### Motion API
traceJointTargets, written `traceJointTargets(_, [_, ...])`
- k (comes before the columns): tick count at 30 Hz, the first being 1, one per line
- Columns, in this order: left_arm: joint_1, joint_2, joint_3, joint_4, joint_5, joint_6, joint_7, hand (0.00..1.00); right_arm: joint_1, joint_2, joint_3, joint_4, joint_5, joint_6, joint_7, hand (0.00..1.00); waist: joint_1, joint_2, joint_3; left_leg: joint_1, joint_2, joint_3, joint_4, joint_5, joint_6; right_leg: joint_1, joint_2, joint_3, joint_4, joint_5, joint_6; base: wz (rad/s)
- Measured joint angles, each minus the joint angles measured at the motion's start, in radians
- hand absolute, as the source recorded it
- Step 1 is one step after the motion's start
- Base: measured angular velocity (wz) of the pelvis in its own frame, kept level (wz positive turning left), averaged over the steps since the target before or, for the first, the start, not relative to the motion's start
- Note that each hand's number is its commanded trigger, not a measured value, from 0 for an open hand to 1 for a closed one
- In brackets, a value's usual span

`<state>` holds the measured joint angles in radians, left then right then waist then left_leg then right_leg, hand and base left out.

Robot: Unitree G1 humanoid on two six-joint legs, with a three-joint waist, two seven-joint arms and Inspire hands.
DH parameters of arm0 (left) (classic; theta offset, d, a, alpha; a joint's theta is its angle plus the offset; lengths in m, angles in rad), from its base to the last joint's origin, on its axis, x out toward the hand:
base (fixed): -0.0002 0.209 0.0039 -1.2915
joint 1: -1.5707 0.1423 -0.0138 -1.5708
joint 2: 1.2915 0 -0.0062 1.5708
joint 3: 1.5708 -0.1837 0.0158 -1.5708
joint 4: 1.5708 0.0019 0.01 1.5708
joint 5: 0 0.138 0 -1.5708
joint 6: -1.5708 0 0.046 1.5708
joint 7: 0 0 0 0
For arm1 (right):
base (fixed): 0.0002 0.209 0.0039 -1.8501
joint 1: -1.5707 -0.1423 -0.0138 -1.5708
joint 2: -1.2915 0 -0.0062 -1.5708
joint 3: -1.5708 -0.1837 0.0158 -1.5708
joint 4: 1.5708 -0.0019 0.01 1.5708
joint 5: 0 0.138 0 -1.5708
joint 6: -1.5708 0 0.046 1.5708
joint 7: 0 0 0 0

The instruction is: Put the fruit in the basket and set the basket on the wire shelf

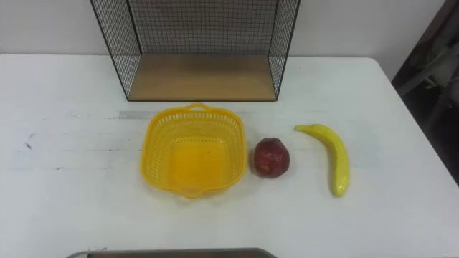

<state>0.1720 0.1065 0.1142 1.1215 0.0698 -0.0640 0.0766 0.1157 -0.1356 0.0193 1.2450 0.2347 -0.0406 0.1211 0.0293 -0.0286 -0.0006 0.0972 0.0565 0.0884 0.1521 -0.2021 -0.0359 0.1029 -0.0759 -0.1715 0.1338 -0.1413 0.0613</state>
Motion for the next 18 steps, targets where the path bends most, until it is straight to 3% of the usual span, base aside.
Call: traceJointTargets(18, [0.04,0.019,0.0,-0.001,0.001,0.001,0.008,0.0,-0.002,0.0,-0.002,0.006,0.004,0.0,-0.012,0.0,-0.001,-0.002,0.0003,0.002,-0.001,-0.007,0.002,0.0,0.0,0.002,0.0,-0.005,-0.002,-0.003,0.0,0.0])
